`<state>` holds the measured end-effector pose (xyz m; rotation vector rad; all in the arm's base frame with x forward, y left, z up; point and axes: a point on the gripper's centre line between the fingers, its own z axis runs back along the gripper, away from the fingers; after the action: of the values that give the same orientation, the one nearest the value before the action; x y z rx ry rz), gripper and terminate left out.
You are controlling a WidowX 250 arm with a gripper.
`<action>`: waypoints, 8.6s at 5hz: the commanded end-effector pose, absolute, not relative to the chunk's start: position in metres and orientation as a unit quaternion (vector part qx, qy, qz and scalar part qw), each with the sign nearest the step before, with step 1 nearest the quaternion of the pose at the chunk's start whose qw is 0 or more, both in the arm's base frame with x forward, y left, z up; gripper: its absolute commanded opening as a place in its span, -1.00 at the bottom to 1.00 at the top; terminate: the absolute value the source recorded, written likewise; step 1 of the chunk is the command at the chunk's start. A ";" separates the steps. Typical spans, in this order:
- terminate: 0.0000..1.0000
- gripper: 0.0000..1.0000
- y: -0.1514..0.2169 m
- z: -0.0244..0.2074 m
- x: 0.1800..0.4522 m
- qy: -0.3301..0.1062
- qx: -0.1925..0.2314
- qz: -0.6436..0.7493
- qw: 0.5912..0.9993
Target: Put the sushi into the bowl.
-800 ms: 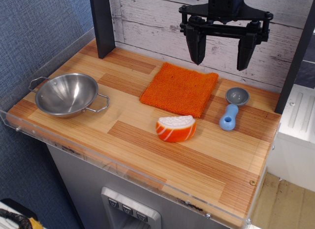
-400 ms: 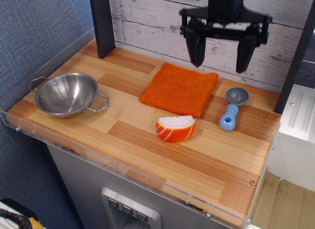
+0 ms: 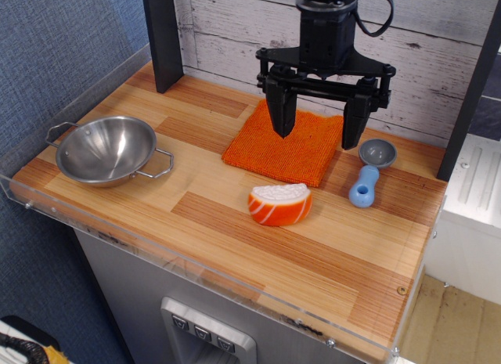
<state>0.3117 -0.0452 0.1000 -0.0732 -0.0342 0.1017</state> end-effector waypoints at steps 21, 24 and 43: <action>-1.00 -1.00 -0.020 0.037 0.276 -0.040 -0.093 -0.133 0.986; -1.00 -1.00 -0.002 0.094 0.262 -0.062 -0.062 0.130 0.988; -1.00 1.00 -0.050 0.135 0.328 -0.128 -0.058 -0.067 0.988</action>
<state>0.3329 -0.0447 0.1192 -0.1101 -0.2007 -0.1150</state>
